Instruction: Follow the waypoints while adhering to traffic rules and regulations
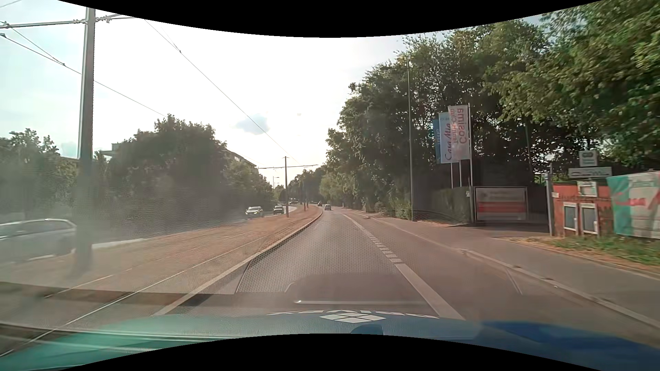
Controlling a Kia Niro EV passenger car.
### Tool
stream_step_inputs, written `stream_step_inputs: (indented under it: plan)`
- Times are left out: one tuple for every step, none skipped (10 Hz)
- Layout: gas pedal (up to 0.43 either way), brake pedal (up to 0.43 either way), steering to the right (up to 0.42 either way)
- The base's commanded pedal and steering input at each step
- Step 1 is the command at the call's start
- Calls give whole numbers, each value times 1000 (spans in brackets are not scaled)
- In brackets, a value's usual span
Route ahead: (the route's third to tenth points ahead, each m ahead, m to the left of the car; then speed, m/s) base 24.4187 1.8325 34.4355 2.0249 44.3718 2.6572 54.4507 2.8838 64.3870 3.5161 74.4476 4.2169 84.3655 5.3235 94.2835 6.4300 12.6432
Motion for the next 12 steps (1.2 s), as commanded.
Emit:
stream_step_inputs:
  plan:
    - [138,0,-9]
    - [138,0,-8]
    - [138,0,-8]
    - [138,0,-8]
    - [138,0,-8]
    - [138,0,-8]
    - [138,0,-8]
    - [138,0,-8]
    - [138,0,-8]
    - [138,0,-8]
    - [138,0,-8]
    - [138,0,-8]
